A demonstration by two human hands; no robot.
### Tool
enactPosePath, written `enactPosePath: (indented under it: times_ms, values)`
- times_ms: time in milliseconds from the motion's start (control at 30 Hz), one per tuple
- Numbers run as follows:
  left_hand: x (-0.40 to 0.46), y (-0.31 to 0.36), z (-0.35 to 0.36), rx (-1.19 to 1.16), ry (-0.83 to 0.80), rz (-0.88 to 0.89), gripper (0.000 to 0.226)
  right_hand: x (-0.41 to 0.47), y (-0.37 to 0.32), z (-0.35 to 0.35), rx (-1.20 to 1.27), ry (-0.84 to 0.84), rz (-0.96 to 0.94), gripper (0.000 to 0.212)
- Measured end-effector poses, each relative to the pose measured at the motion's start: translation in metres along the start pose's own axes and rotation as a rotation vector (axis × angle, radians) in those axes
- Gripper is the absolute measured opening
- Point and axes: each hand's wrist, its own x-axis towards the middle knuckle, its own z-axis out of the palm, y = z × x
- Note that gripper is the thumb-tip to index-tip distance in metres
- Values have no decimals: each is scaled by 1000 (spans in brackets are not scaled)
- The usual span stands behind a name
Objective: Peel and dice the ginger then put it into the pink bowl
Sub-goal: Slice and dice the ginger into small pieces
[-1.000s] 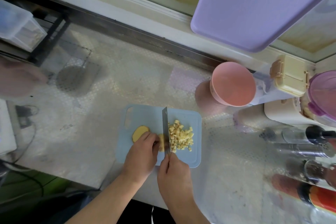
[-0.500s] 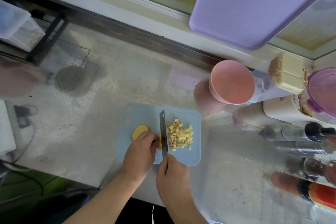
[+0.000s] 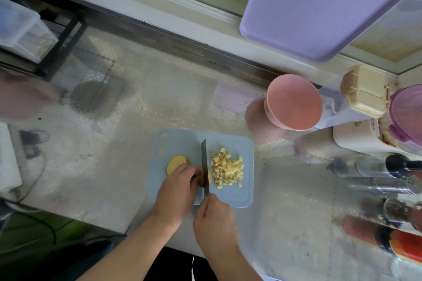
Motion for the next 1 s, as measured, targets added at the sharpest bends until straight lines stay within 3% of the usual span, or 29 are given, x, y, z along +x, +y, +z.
enactPosePath:
  times_ms: [167, 367, 867, 1000]
  values:
    - [-4, -2, 1, 10, 12, 8, 10, 3, -4, -8, 22, 3, -44, 18]
    - [-6, -4, 4, 29, 32, 17, 8, -1, 0, -13, 74, 93, -64, 25]
    - [-6, -2, 2, 3, 15, -21, 11, -2, -2, -7, 7, 33, -72, 32]
    - [-6, -1, 2, 6, 8, -25, 11, -2, -2, -4, -13, 29, -65, 25]
